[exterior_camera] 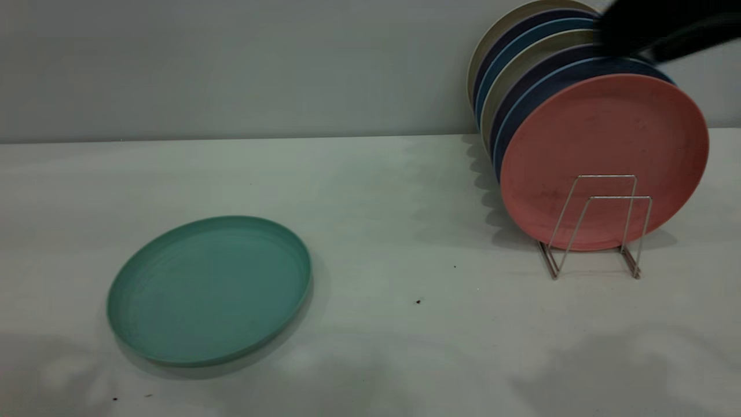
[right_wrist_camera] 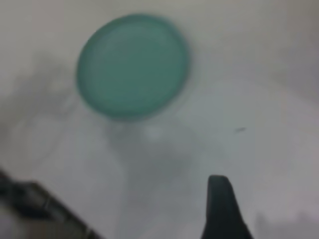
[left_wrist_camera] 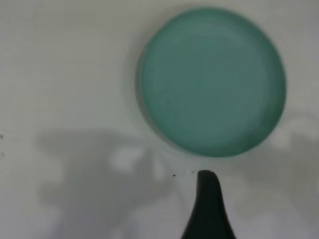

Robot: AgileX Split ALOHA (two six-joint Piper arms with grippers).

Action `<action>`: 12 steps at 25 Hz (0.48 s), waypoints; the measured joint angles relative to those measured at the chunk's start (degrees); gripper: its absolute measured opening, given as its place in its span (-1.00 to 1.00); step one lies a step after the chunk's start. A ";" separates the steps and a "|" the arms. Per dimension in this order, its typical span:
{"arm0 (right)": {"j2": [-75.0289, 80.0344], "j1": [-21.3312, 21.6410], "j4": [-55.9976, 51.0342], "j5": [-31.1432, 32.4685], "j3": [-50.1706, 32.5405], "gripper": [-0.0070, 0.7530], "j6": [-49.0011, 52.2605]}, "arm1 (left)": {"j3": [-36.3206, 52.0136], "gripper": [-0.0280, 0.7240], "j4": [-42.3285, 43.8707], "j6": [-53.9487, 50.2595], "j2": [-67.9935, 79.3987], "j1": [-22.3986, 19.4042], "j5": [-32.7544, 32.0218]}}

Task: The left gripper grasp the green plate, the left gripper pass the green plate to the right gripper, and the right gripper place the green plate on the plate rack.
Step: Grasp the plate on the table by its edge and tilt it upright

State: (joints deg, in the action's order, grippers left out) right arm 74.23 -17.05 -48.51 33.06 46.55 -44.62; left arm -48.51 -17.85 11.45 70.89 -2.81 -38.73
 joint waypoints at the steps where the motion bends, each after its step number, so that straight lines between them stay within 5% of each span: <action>1: 2.51 -1.80 -0.49 -0.60 0.40 0.32 -0.21 | -0.05 0.65 -0.06 0.12 1.96 0.00 0.72; 7: 16.67 -11.91 -3.60 -1.42 6.86 0.32 -2.54 | -1.10 0.65 -0.18 2.07 17.64 0.00 4.93; 12: 25.73 -15.24 -6.13 -1.29 12.89 0.32 -4.41 | -8.20 0.65 -0.24 2.34 30.99 0.00 3.47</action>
State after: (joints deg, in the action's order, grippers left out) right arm 99.96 -32.28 -54.64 31.76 59.44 -49.03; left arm -56.71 -18.09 13.79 101.87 -2.81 -35.26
